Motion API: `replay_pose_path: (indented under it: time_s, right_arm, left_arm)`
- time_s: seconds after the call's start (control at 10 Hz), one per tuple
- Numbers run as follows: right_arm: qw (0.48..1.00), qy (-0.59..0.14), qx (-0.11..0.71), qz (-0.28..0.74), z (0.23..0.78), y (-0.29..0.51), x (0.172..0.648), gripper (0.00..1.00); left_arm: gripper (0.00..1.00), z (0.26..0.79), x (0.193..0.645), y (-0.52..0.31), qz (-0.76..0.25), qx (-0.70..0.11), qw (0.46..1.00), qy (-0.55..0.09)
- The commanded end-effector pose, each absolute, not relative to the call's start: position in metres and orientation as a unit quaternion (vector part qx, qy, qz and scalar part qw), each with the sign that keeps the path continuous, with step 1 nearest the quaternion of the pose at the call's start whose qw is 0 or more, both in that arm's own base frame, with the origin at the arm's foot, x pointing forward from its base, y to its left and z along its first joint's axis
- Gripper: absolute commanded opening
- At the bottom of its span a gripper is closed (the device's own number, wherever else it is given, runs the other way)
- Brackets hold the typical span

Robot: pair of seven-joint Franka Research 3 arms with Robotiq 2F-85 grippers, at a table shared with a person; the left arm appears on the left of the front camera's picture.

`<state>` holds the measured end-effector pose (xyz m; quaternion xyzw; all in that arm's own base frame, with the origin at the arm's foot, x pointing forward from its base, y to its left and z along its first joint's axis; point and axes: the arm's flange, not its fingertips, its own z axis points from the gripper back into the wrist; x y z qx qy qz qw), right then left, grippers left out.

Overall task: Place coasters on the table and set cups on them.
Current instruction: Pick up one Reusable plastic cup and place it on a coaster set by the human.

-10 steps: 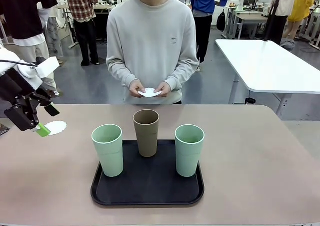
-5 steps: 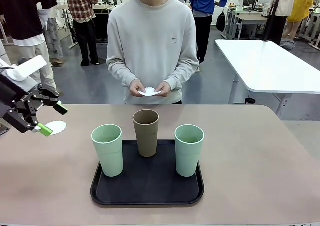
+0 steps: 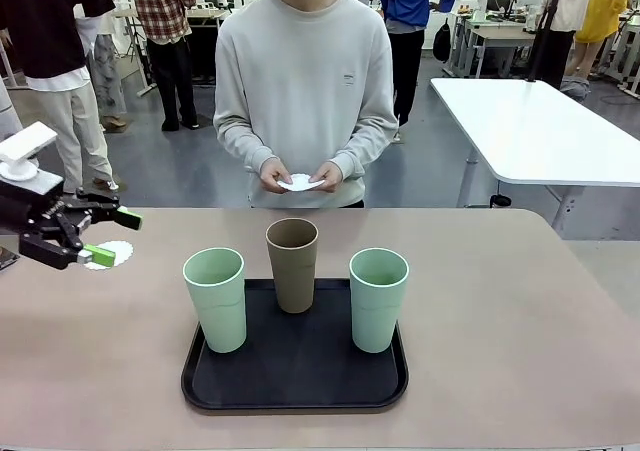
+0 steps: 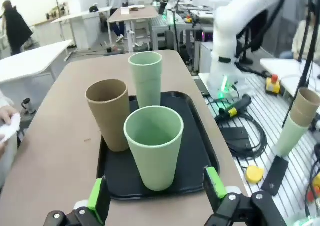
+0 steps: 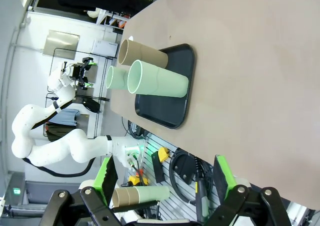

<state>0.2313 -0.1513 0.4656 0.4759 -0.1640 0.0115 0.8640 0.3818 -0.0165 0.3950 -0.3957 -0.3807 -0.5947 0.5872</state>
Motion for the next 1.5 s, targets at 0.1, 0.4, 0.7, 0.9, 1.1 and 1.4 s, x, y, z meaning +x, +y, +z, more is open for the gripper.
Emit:
replay_pose_path:
  time_s: [0.1,0.4,0.7,0.9,1.1,1.4]
  right_arm:
    - [0.863,-0.164,0.478,0.012,0.465,-0.152,0.231,1.0]
    - [0.863,-0.164,0.478,0.012,0.465,-0.152,0.231,1.0]
    - [0.863,-0.164,0.478,0.012,0.465,-0.152,0.231,1.0]
    - [0.863,-0.164,0.478,0.012,0.465,-0.152,0.231,1.0]
    - [0.863,-0.164,0.478,0.012,0.465,-0.152,0.231,1.0]
    - [0.863,-0.164,0.478,0.012,0.465,-0.152,0.231,1.0]
  left_arm:
    - [1.0,0.372,0.376,-0.033,-0.606,-0.392,0.582,-0.375]
    - [1.0,0.342,0.38,-0.044,-0.621,-0.409,0.558,-0.37]
    - [1.0,0.341,0.381,-0.049,-0.611,-0.418,0.561,-0.369]
    - [1.0,0.338,0.377,-0.049,-0.617,-0.418,0.566,-0.352]
    - [1.0,0.338,0.377,-0.049,-0.617,-0.418,0.566,-0.352]
    - [1.0,0.316,0.397,-0.052,-0.585,-0.455,0.534,-0.407]
